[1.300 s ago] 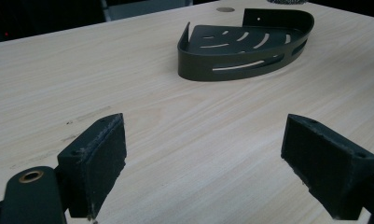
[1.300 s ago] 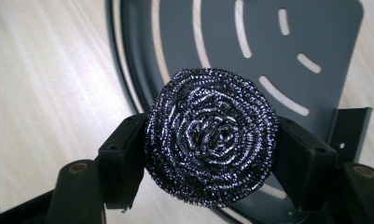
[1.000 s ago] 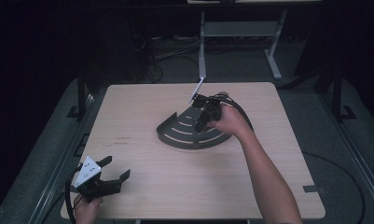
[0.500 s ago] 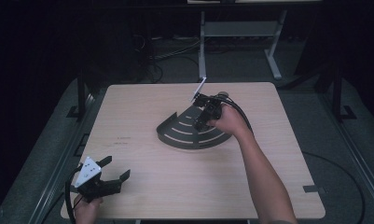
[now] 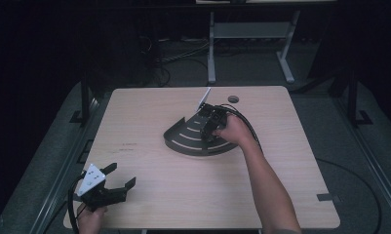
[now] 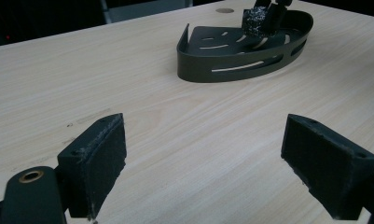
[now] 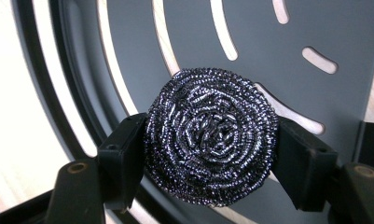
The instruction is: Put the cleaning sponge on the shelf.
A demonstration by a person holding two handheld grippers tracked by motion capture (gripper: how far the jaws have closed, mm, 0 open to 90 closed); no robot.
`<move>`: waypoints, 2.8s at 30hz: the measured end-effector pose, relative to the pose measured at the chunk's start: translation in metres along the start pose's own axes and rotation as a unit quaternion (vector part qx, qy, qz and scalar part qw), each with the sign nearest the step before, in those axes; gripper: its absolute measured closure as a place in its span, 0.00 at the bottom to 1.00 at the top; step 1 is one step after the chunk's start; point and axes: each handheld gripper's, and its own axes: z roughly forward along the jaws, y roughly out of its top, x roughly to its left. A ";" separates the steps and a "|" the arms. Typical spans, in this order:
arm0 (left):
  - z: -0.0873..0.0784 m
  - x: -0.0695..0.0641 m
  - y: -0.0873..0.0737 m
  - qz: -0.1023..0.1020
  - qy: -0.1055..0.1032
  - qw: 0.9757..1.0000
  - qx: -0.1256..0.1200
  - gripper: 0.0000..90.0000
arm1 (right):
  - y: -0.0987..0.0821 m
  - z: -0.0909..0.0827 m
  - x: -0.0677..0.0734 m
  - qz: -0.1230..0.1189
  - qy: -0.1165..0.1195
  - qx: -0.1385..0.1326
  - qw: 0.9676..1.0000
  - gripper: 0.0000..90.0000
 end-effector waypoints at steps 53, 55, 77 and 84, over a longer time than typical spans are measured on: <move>0.000 -0.001 0.001 -0.003 0.001 1.000 0.000 0.15 | -0.011 0.005 0.000 0.019 -0.001 -0.042 0.999 0.25; 0.001 -0.002 0.001 0.000 -0.001 1.000 0.002 0.15 | -0.010 0.004 0.000 0.016 -0.001 -0.041 0.999 0.24; 0.000 -0.002 -0.001 -0.001 -0.001 1.000 0.003 0.15 | -0.022 -0.019 0.006 0.009 -0.005 -0.061 0.998 0.22; 0.001 -0.001 -0.001 0.000 -0.002 1.000 0.005 0.15 | -0.027 -0.026 0.007 0.008 -0.004 -0.069 0.998 0.22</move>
